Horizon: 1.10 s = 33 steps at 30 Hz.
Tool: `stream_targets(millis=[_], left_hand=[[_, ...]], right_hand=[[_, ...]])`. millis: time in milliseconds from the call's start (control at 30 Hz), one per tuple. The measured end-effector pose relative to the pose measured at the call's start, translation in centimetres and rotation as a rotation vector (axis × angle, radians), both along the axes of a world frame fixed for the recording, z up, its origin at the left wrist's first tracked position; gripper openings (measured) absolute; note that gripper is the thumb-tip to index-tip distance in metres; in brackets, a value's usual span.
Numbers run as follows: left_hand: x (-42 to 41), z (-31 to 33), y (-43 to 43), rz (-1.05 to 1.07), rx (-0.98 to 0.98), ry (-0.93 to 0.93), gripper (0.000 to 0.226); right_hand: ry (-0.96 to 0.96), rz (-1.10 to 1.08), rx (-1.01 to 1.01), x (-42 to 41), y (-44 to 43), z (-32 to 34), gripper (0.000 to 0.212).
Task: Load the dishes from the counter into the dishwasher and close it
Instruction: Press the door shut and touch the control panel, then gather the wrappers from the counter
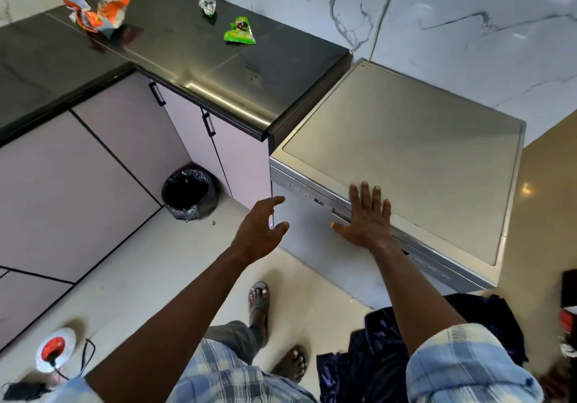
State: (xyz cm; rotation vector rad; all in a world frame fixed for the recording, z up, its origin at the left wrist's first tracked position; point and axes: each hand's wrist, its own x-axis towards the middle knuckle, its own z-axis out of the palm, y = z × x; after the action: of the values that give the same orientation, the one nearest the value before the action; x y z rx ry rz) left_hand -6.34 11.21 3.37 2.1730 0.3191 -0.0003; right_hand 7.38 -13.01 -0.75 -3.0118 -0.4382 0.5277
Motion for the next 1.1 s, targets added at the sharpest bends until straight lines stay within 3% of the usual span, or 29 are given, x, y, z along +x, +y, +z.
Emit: stream_targets(millis=[167, 267, 600, 867, 1100], left_hand=[[-0.6, 0.7, 1.8, -0.037, 0.071, -0.061, 0.058], [-0.4, 1.0, 4.3, -0.016, 0.128, -0.098, 0.058], [0.1, -0.3, 19.8, 0.205, 0.011, -0.098, 0.053], [2.1, -1.2, 36.1, 0.424, -0.173, -0.026, 0.041], [6.9, 0.4, 47.5, 0.545, -0.114, -0.062, 0.037]], right_hand=[[0.040, -0.118, 0.119, -0.7, 1.8, 1.1, 0.096], [-0.082, -0.169, 0.324, -1.7, 4.4, 1.9, 0.077], [-0.153, 0.009, 0.651, -0.1, 20.3, 3.2, 0.048], [-0.077, 0.045, 0.689, 4.9, 35.9, 5.0, 0.034], [-0.025, 0.150, 0.744, 10.1, 48.1, 5.8, 0.030]])
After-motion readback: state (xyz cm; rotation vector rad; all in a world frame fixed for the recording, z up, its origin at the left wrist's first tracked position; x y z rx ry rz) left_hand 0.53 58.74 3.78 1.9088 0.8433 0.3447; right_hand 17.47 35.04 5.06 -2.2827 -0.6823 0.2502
